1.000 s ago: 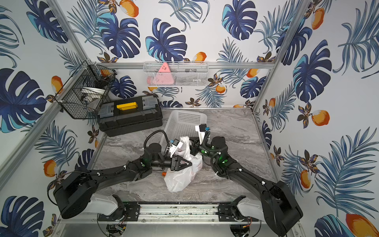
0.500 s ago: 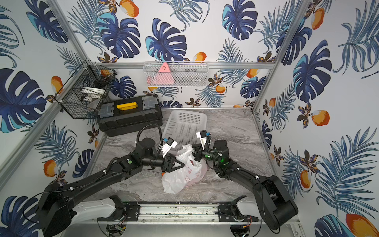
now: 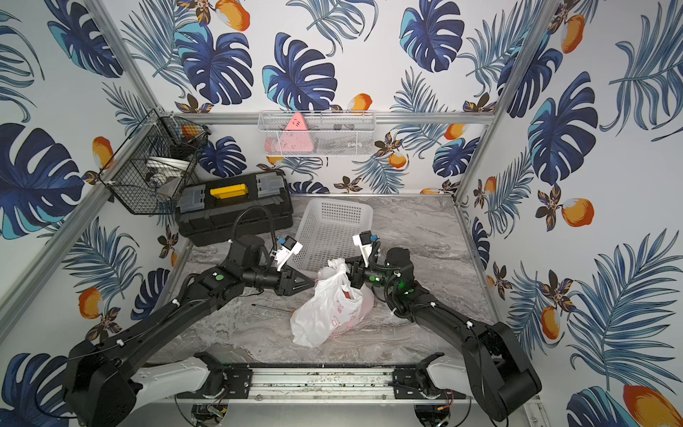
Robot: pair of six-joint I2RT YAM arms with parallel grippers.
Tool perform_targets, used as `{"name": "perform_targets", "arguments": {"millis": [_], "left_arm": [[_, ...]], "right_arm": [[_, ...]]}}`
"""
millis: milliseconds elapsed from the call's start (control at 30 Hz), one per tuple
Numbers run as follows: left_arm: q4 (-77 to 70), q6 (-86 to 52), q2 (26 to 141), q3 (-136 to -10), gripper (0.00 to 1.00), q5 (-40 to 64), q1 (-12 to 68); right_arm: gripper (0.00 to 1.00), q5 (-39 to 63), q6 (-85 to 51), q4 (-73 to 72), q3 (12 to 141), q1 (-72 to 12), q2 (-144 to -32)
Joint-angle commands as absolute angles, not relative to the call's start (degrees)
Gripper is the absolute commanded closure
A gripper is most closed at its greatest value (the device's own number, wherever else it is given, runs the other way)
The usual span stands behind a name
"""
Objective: Place the peach into a plastic bag & tie a knot
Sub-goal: Cross the plastic bag at the center of the board, then tie the plastic bag at the center of the board.
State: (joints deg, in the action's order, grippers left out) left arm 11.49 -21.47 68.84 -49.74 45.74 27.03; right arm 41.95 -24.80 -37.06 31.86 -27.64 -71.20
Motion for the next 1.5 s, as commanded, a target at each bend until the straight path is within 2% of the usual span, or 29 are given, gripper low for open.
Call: {"name": "perform_targets", "arguments": {"millis": [0,200,500,900,1067,1200,1367,1467], "left_arm": [[1.01,-23.53,71.09,-51.27,0.55,48.78,26.99],[-0.69,-22.77,75.89,-53.79,0.51,49.7,27.87],[-1.06,-21.48,78.36,-55.03,0.58,51.0,27.88],[-0.08,-20.24,80.16,-56.71,0.83,54.16,27.84],[-0.9,-21.03,80.87,-56.94,1.0,54.16,27.77],[-0.96,-21.08,80.48,-57.22,1.0,53.74,26.95],[-0.02,-21.02,79.42,-57.22,1.0,52.7,25.55],[-0.05,-21.42,78.94,-56.9,1.0,52.09,25.14]], "right_arm": [[1.0,43.42,-23.75,-33.42,32.84,-27.96,-70.41],[1.0,44.36,-23.2,-30.31,34.36,-28.78,-70.93],[1.0,45.77,-22.32,-28.12,35.94,-29.18,-71.5],[1.0,46.14,-21.97,-27.65,36.21,-29.44,-71.71],[0.99,46.19,-22.1,-27.54,36.3,-29.44,-71.85],[0.86,44.47,-21.21,-24.18,36.47,-29.44,-70.27],[0.6,39.51,-21.68,-14.92,37.0,-29.44,-65.33],[0.54,34.71,-22.18,-5.4,38.09,-29.44,-59.82]]}}
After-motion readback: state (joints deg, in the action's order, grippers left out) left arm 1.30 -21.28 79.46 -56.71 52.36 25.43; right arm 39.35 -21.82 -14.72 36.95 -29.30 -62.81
